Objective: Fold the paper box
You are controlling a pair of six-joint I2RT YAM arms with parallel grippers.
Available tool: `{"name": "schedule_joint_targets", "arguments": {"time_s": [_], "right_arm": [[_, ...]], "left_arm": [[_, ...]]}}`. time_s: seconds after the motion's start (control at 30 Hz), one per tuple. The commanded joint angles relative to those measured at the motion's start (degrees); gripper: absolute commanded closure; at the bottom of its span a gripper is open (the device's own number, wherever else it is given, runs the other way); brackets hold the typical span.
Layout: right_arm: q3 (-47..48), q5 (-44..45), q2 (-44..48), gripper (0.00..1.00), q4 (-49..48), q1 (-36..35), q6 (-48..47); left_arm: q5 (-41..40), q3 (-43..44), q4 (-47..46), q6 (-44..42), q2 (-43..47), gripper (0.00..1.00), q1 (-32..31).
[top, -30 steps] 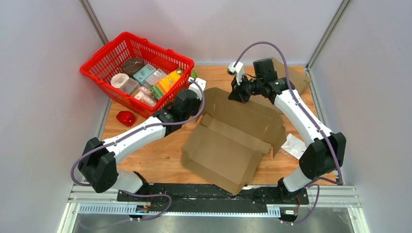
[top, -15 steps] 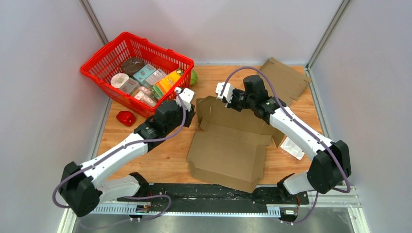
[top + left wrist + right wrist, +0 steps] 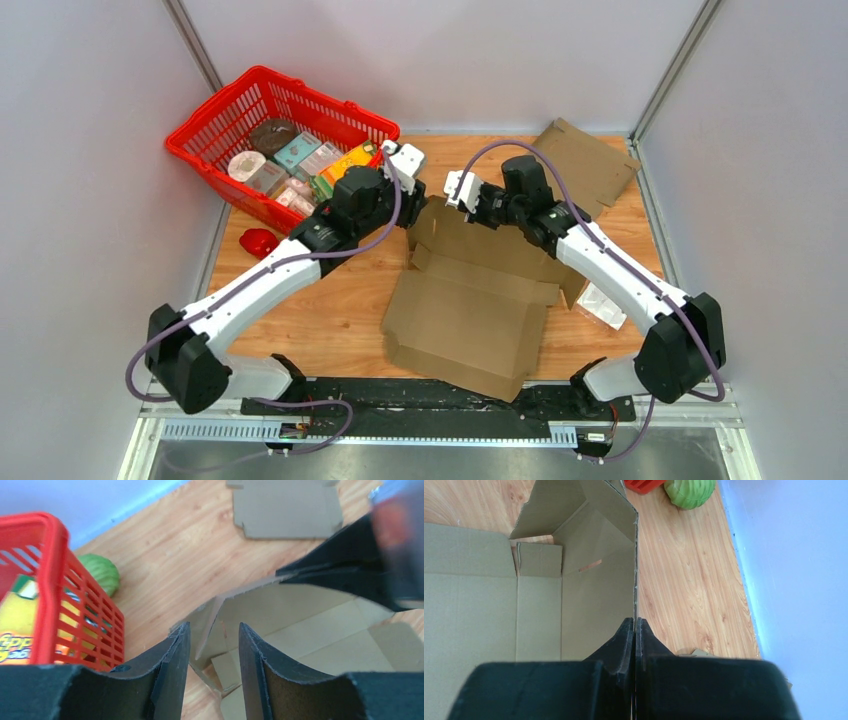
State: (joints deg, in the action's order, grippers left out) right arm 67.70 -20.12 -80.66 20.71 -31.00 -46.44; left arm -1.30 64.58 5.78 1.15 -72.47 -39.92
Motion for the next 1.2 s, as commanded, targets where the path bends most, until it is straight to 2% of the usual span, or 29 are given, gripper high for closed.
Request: {"name": "schedule_joint_targets", "arguments": {"time_s": [0.0,0.27,0.37,0.47,0.6,0.67,0.7,0.73,0.8,0.83,0.87,0.9,0.93,0.97,1.0,1.03,1.07,1.13,1.17], "right_arm": [[0.68,-0.36,2.44,1.00,-1.02,-0.28,-0.94],[0.50,-0.88,2.18,1.00,-1.37,-0.28,-0.50],[0.41,-1.15,2.18,1.00,-1.81,-0.37,-0.15],[0.06,-1.15,2.26,1.00,-2.60,-0.46,0.20],[-0.64,-0.80,2.79,0.97,-5.14,-0.46,2.22],[-1.60,0.51,3.31,0.89,-6.90,-0.72,4.50],[-1.70,1.30,3.49,0.81,-7.69,-0.81,5.29],[-1.70,2.09,3.76,0.77,-7.53,-0.81,6.87],[-2.48,5.94,5.25,0.49,-8.58,-0.90,10.12],[-2.75,8.67,5.86,0.33,-9.10,-0.99,15.62],[-2.05,11.56,6.56,0.00,-8.85,-0.99,20.20],[-0.92,18.03,8.14,0.00,-7.45,-0.99,25.12],[0.66,20.01,8.68,0.00,-5.09,-0.99,30.56],[2.50,23.51,9.46,0.00,1.29,-0.73,42.01],[6.35,26.85,9.91,0.00,5.27,-0.72,47.00],[9.17,28.19,9.82,0.00,10.18,-0.64,53.66],[11.55,29.86,9.48,0.00,19.45,-0.55,65.48],[16.40,28.21,8.42,0.00,26.46,-0.55,77.14],[16.67,26.47,8.42,0.00,29.10,-0.72,88.51]], "left_arm": [[3.06,3.18,1.95,-4.40,-3.90,0.51,0.46],[3.59,6.00,2.92,-5.98,-8.48,0.54,0.63],[2.10,6.35,2.83,-6.16,-9.88,0.59,0.55],[1.48,6.44,2.66,-6.51,-10.94,0.71,0.55],[-0.54,5.39,1.00,-6.68,-11.12,0.93,0.63],[-1.25,3.72,-0.50,-6.68,-10.50,0.99,0.63],[-1.42,2.41,-2.25,-6.51,-10.24,1.00,0.55],[-1.60,1.61,-3.31,-6.25,-9.72,1.00,0.63],[-1.51,-0.14,-5.42,-5.46,-8.84,1.00,0.55],[-1.77,-0.67,-5.52,-5.11,-8.57,1.00,0.63],[-2.12,-1.20,-6.91,-4.67,-8.22,1.00,0.55],[-2.74,-2.16,-7.27,-3.53,-7.69,1.00,0.63],[-3.61,-2.70,-7.54,-3.00,-7.43,1.00,0.63],[-3.71,-3.40,-8.50,-2.65,-7.08,1.00,0.55],[-3.71,-4.71,-9.03,-1.95,-6.38,1.00,0.63],[-3.80,-5.33,-9.47,-1.50,-6.11,1.00,0.63],[-3.80,-5.95,-10.34,-1.41,-5.93,1.00,0.63],[-4.41,-6.83,-10.44,0.87,-5.32,1.00,0.63],[-4.59,-7.09,-10.53,1.31,-5.14,1.00,0.55]]}}
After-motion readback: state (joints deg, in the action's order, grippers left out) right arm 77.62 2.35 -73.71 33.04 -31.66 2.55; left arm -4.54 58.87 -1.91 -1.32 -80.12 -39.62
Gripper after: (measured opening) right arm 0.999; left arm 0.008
